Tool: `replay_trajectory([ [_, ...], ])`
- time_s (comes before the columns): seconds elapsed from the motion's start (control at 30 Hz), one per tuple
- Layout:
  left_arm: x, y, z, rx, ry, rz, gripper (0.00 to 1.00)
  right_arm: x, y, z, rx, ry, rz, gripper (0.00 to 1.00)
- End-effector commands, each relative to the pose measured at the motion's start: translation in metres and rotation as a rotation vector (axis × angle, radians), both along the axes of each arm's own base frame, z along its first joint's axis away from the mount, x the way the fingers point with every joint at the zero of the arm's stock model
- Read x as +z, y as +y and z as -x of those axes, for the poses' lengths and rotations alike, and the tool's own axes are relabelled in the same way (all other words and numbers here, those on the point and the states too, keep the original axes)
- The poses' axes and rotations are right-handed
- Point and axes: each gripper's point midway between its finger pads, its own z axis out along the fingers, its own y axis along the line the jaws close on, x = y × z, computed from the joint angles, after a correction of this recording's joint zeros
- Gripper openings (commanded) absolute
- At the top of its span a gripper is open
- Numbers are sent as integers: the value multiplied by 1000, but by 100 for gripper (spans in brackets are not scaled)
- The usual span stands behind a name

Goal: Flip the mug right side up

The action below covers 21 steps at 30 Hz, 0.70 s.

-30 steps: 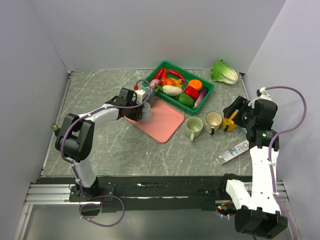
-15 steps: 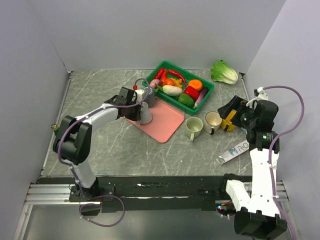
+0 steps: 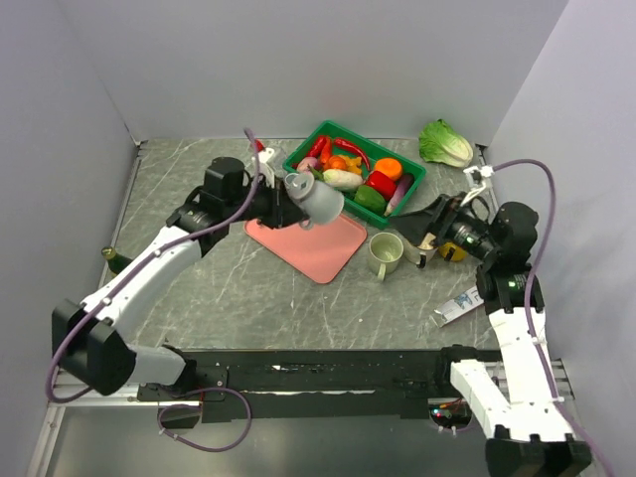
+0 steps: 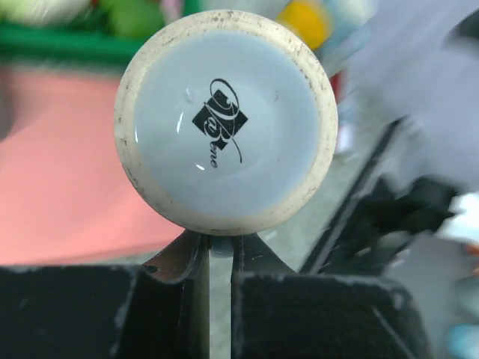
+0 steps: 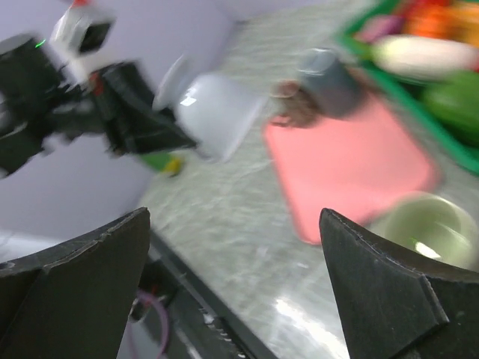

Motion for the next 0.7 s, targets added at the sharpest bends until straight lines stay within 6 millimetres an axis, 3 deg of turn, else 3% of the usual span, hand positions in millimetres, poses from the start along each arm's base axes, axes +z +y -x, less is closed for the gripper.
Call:
replay_trajectory([
  [0.0, 138, -18, 16, -39, -195, 371, 1, 57, 40, 25, 167, -228, -72, 100],
  [0.1, 187, -16, 29, -7, -251, 539, 1, 74, 54, 25, 165, -277, -122, 95],
  [0.3, 240, -13, 48, 5, -243, 784, 1, 101, 101, 36, 279, -345, -171, 90],
  [0.43, 261, -16, 62, -27, -247, 858, 1, 132, 123, 31, 300, -396, -203, 85],
  [0.57, 273, -16, 77, -59, -257, 906, 1, 160, 126, 25, 265, -457, -304, 78],
  [0.67, 277, -16, 84, -69, -289, 911, 1, 168, 129, 21, 268, -461, -344, 75],
])
